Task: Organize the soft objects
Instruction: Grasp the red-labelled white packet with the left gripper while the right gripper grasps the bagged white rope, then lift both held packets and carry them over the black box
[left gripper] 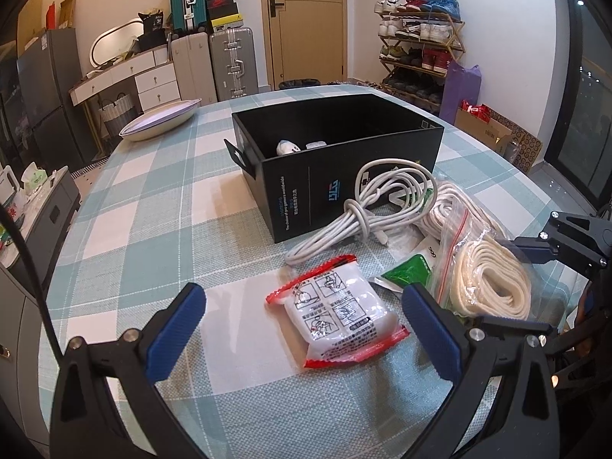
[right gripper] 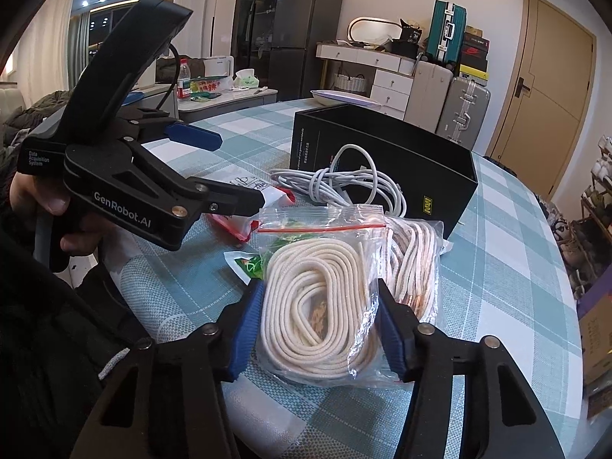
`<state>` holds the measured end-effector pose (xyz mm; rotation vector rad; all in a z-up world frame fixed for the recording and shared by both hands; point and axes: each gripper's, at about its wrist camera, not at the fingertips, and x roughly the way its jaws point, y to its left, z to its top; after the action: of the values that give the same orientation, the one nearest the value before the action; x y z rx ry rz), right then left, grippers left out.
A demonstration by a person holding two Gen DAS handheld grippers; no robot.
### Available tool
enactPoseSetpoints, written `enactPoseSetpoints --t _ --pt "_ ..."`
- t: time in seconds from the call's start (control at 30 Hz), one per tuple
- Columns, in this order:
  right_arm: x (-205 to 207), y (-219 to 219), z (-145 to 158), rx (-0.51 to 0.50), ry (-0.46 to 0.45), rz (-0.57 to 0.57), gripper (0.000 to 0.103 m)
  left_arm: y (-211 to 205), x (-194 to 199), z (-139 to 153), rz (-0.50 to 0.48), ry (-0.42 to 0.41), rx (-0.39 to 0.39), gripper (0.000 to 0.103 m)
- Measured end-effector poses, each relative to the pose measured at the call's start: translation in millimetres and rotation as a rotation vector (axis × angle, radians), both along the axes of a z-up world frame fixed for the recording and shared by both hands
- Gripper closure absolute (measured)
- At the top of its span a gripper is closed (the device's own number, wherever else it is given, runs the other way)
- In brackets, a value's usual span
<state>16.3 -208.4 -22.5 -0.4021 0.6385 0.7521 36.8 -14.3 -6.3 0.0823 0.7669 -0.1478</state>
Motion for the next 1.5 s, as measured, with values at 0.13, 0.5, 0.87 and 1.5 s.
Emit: enactPoseSetpoints --t 0.13,0.5,0.87,1.5 --pt "0 0 0 0.007 0.003 0.009 0.055 0 1 -1 -0.001 0.008 -0.003 0.0" --pt "1 -6 7 0.069 0.009 0.019 0.058 0 4 -6 -0.01 0.032 -0.021 0.0" --pt "1 -19 20 0.151 -0.033 -0.025 0.058 -2 8 -16 -0.014 0.09 -0.051 0.015" --pt "6 -35 29 0.214 -0.075 -0.092 0.058 -2 -4 2 -0.055 0.03 -0.054 0.052"
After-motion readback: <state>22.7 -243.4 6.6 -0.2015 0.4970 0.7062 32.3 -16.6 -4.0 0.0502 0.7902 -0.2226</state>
